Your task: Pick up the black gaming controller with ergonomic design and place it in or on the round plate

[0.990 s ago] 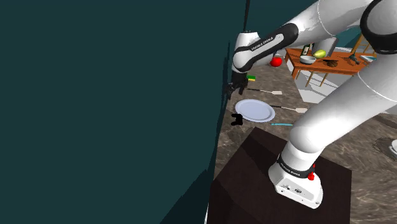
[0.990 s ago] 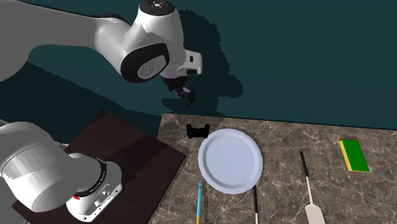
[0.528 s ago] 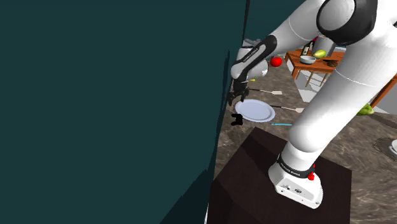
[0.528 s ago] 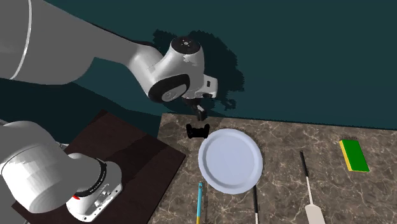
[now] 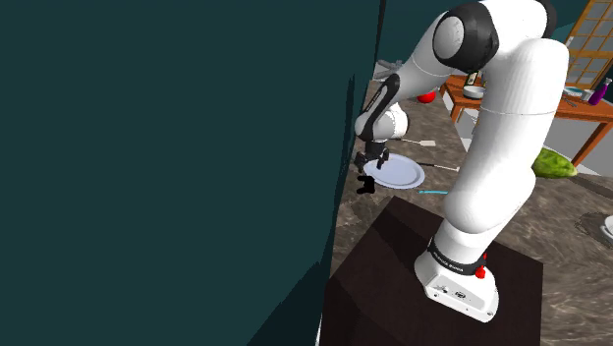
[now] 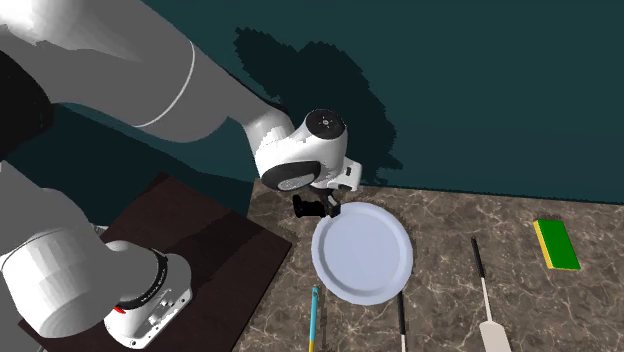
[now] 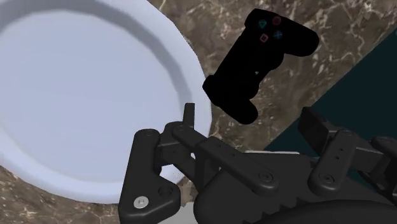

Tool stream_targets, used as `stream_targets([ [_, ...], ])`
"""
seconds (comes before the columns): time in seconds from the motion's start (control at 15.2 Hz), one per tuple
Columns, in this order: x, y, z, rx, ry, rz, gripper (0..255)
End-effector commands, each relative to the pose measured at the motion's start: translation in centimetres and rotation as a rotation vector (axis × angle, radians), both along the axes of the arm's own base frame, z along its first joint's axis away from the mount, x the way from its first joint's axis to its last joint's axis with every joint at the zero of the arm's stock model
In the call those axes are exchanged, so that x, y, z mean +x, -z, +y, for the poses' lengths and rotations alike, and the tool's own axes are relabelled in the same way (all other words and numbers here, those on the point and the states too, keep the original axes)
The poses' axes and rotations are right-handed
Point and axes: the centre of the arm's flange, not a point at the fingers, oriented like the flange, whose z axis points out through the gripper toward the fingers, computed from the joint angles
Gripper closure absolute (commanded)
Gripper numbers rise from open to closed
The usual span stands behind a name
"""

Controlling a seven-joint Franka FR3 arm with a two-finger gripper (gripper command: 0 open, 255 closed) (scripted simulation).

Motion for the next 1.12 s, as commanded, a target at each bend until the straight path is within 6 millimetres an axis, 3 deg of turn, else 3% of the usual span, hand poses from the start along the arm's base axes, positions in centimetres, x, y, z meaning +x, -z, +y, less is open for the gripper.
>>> stream_targets([
  [0.0,0.0,1.3,-0.4,0.0,0.015,0.001,0],
  [0.46,0.0,4.8,-0.4,0.0,0.015,0.001,0],
  [0.92,0.0,4.8,-0.4,0.0,0.015,0.001,0],
  [0.99,0.0,4.8,-0.4,0.0,0.015,0.001,255],
  [1.06,0.0,4.8,-0.4,0.0,0.015,0.001,255],
])
